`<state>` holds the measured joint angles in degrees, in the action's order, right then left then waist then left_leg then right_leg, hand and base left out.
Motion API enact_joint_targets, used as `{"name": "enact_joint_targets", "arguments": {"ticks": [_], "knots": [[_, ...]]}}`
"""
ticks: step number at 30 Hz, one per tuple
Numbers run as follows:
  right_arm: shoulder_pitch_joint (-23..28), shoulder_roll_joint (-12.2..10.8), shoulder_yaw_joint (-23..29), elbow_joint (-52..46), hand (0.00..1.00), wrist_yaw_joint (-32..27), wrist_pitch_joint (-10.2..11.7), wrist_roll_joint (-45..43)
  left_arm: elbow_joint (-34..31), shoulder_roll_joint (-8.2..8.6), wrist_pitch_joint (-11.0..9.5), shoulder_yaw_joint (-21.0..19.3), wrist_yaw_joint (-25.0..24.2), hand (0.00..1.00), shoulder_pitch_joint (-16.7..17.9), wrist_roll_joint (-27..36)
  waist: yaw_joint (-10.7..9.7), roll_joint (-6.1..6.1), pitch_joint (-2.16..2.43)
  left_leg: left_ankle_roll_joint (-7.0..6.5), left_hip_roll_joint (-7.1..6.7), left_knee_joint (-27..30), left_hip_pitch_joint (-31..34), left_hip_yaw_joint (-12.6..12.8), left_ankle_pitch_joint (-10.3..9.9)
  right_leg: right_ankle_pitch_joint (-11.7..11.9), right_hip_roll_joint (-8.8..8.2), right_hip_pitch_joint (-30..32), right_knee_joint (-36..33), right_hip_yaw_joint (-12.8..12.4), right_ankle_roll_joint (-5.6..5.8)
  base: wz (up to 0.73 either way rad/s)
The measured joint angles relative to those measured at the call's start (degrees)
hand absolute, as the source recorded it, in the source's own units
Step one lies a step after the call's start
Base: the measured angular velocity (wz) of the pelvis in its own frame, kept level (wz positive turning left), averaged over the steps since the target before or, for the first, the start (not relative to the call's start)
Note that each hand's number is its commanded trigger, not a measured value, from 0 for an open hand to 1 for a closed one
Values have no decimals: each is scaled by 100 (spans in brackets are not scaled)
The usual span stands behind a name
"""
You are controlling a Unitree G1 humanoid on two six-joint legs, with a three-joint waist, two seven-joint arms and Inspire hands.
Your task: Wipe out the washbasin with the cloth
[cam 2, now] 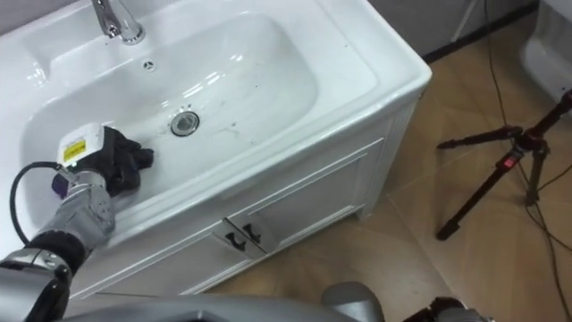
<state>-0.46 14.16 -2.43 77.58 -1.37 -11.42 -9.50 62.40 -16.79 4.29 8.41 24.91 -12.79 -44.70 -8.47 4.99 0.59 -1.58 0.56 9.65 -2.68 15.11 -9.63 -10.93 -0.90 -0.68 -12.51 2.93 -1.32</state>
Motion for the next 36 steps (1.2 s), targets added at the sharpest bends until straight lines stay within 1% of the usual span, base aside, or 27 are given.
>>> {"name": "enact_joint_targets", "arguments": {"ticks": [2,4,5,6,7,9,10,12,16,18,19,21,26,29,31,33,34,35,36], "knots": [[27,-1,99,-1,0,0,-7,-12,-1,3,0,-133,29,100,66,-251,23,6,8,7,-3,-24,-69,-20,4,1,2,-63,42,-7,-5,-3],[72,4,193,-15,0,-52,-10,-13,-64,3,0,-172,112,100,178,-463,74,61,44,10,-14,-22,-72,-131,6,9,24,-118,85,13,-14,0],[74,9,231,-15,0,-65,-15,-13,-89,3,0,-175,133,100,216,-504,85,76,52,10,-20,-22,-76,-164,6,9,23,-128,88,15,-15,5],[75,31,303,-13,0,-94,-32,-13,-182,2,0,-201,163,100,334,-507,91,117,76,10,-33,-22,-80,-252,6,9,20,-152,85,30,-15,5],[74,56,387,-14,0,-123,-36,-13,-280,2,0,-212,207,100,449,-510,93,152,70,10,-43,-22,-93,-351,6,7,19,-181,87,36,-17,5],[78,81,448,-15,0,-174,-31,-12,-410,2,0,-224,237,100,589,-529,100,177,63,10,-50,-28,-110,-441,6,3,20,-255,101,51,-22,2],[91,84,523,-26,0,-214,-8,-10,-509,2,0,-290,242,100,679,-560,103,178,63,10,-49,-30,-122,-450,6,-1,23,-292,116,53,-30,0],[131,96,613,-70,0,-266,10,-6,-526,2,0,-306,241,100,729,-568,104,180,59,11,-48,-37,-194,-452,6,-1,26,-403,197,61,-35,0],[206,125,628,-212,0,-318,14,-10,-710,2,0,-379,219,100,885,-682,106,186,58,11,-48,-27,-227,-472,6,0,29,-461,283,92,-45,2],[213,127,663,-213,0,-344,18,-9,-738,4,0,-378,223,100,898,-681,105,184,56,11,-50,-29,-234,-501,6,-4,27,-498,287,113,-50,6],[229,128,678,-214,0,-343,48,-9,-820,4,7,-379,207,100,952,-672,103,182,44,11,-48,-41,-283,-500,6,-8,25,-491,293,112,-56,0],[242,127,673,-213,0,-339,85,-2,-946,6,46,-378,166,100,1019,-657,98,180,43,11,-47,-51,-298,-500,6,-19,13,-500,291,114,-69,0],[237,126,647,-199,0,-303,128,45,-958,12,54,-377,82,100,958,-576,81,153,27,12,-41,-53,-276,-496,5,-43,0,-480,286,150,-79,4],[239,112,516,-198,0,-298,146,17,-1096,53,152,-277,-19,100,893,-446,14,119,4,14,-44,-53,-248,-500,6,-48,-6,-479,282,198,-76,12],[234,70,421,-199,0,-272,172,-14,-1185,117,213,-246,-171,100,805,-435,-69,57,-36,19,-46,-45,-233,-493,7,-58,-10,-480,280,199,-64,12],[238,49,360,-199,0,-245,208,-31,-1175,174,256,-234,-226,100,705,-429,-90,28,-54,19,-50,-41,-196,-493,7,-63,-11,-434,277,196,-58,4],[257,28,344,-195,0,-235,208,-17,-1178,188,296,-106,-231,100,634,-405,-111,11,-65,19,-54,-44,-193,-493,7,-64,-11,-429,277,197,-55,0],[267,26,306,-194,0,-226,206,-4,-1186,206,311,-52,-258,100,600,-313,-119,5,-65,20,-57,-45,-192,-494,7,-66,-11,-429,278,200,-50,4],[275,21,192,-184,0,-221,199,0,-1204,288,331,27,-315,100,542,-141,-141,2,-67,19,-69,-45,-191,-495,7,-72,-13,-428,277,209,-36,8]]}}
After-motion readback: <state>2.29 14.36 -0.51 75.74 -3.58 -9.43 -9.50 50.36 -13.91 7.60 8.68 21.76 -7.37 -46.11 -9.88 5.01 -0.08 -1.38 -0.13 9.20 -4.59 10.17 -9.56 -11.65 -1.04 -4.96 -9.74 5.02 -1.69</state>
